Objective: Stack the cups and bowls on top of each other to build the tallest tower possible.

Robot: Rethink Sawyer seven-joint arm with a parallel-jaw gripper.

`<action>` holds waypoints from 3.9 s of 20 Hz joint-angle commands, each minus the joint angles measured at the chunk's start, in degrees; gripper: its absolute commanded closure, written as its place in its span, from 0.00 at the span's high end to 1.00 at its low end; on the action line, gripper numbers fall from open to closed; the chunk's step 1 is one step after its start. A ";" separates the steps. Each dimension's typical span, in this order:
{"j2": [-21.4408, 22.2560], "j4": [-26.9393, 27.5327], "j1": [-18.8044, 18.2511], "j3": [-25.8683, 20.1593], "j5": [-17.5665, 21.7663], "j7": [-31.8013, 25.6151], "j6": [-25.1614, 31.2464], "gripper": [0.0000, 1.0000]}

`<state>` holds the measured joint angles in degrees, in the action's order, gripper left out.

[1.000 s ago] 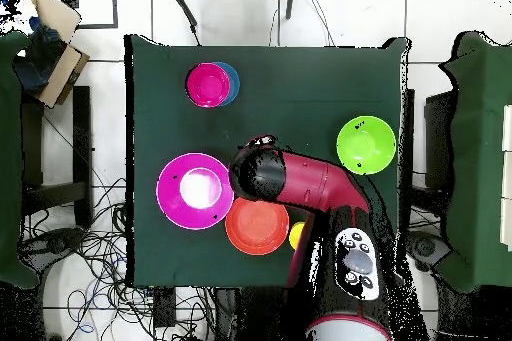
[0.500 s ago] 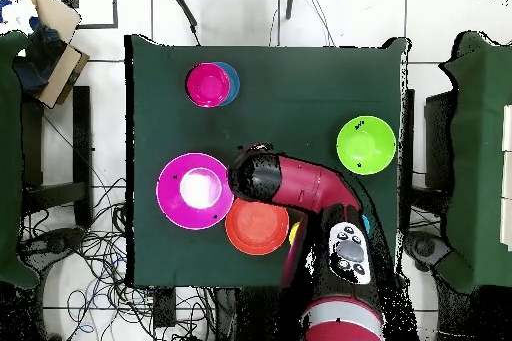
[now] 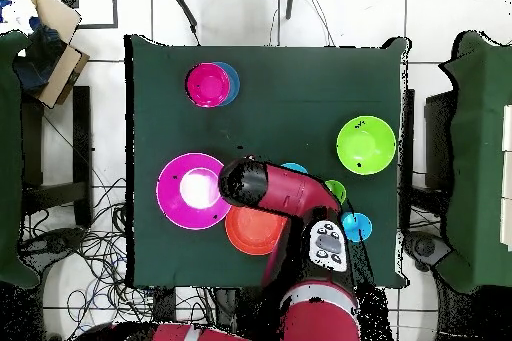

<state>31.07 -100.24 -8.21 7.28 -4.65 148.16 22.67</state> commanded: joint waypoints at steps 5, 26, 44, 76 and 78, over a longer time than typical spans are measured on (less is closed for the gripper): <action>-7.61 -4.12 3.16 -2.13 -7.02 13.32 -9.21 1.00; -1.55 -7.12 6.13 2.26 -9.69 8.82 -3.44 1.00; -3.78 -8.00 7.19 1.68 -12.68 9.29 -8.61 1.00; -6.16 -9.09 5.85 -0.97 -13.94 6.64 -12.96 0.00; -4.95 -9.56 5.85 -0.79 -14.17 6.66 -11.46 0.00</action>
<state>26.17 -106.62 -1.01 13.33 -17.88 148.16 11.25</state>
